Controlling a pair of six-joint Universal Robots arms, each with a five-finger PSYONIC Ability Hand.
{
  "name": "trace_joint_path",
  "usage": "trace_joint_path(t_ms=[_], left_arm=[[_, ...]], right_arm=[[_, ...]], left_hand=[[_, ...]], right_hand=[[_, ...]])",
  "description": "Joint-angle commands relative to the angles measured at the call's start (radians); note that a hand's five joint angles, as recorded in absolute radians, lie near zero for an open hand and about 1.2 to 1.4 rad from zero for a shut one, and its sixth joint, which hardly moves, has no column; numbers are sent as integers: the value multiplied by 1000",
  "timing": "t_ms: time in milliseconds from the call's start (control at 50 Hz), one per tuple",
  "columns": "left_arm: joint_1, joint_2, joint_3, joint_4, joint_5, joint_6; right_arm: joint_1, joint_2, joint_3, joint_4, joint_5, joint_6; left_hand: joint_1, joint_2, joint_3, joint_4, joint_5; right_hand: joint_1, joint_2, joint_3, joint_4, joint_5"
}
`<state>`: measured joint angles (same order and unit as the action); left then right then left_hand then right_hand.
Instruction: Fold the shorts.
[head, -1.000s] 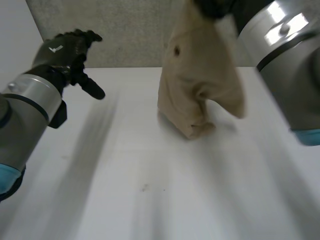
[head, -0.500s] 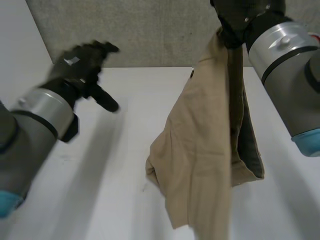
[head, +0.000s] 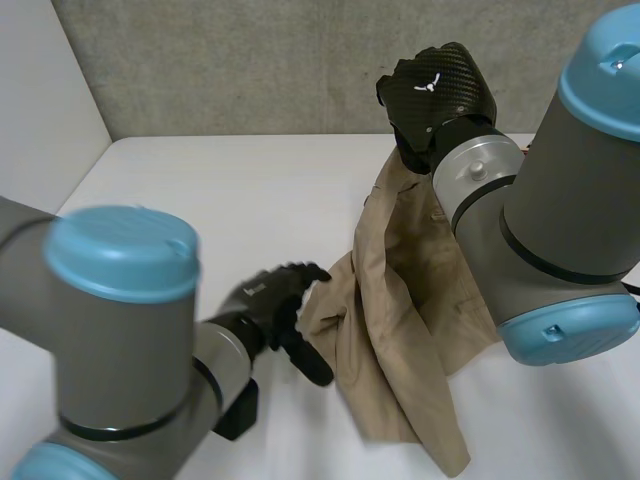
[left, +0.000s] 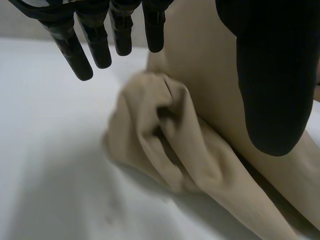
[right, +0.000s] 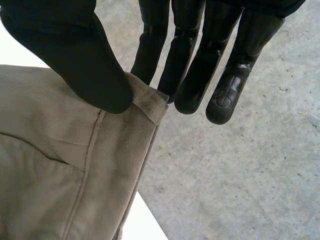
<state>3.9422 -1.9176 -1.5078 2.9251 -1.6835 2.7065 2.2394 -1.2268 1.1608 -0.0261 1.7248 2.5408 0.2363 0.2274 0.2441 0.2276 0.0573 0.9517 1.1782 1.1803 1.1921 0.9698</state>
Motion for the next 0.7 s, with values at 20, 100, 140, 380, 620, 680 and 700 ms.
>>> trace_joint_path(t_ms=[20, 100, 140, 380, 620, 680, 700], left_arm=[[-66, -113, 38, -11, 4, -85], [-63, -139, 54, -9, 1, -122], [-63, -150, 67, -8, 2, -154], [-78, -230, 164, -8, 13, -284], [-109, -250, 201, -4, 107, -398], [-116, -250, 202, 5, 130, -404], [-116, -251, 202, 9, 131, -405]], right_arm=[[23, -3, -1, -41, 6, 9], [43, -11, -3, -57, 18, 16], [51, -16, -3, -58, 18, 26], [74, -33, 7, -58, 18, 53], [86, -34, 11, -60, 16, 53], [85, -34, 11, -60, 16, 55], [85, -34, 11, -60, 16, 55]], left_hand=[[21, 30, 13, 30, 26], [21, 30, 13, 30, 26], [21, 30, 13, 30, 26], [24, 33, 16, 33, 29], [24, 33, 16, 33, 29], [21, 30, 13, 30, 26], [24, 33, 16, 33, 29]], right_hand=[[445, 218, 216, 204, 252], [445, 218, 216, 204, 252], [445, 218, 216, 204, 252], [445, 218, 216, 204, 252], [445, 218, 216, 204, 252], [445, 218, 216, 204, 252], [445, 218, 216, 204, 252]])
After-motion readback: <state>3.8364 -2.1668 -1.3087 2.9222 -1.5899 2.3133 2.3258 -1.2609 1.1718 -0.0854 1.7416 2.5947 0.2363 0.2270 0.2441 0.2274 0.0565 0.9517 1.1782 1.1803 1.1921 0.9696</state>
